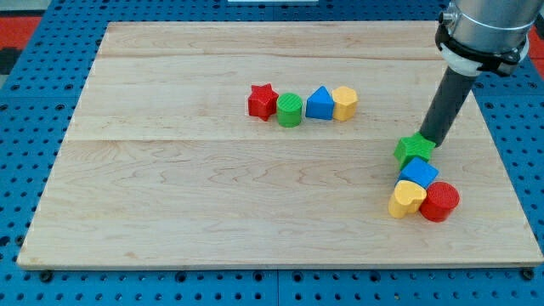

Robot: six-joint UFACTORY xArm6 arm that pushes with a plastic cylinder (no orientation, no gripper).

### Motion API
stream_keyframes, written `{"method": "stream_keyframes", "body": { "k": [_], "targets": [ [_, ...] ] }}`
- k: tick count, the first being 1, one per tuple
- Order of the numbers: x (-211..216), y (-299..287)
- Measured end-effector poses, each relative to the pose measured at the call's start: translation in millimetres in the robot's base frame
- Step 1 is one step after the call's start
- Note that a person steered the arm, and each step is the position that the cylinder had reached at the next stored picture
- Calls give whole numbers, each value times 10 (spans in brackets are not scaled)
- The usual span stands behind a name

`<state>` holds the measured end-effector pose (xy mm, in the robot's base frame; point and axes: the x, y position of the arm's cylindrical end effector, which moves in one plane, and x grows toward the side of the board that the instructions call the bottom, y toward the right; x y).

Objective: Move the yellow hexagon towards the blue cube

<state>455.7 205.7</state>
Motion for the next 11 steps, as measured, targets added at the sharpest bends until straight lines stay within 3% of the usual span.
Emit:
{"method": "stream_keyframes", "body": {
  "k": [1, 3, 5, 10, 11],
  "targets": [
    [-133, 0],
    [-962, -139],
    [-1250, -1020],
    [-222, -1114],
    [-220, -1286]
  ]
}}
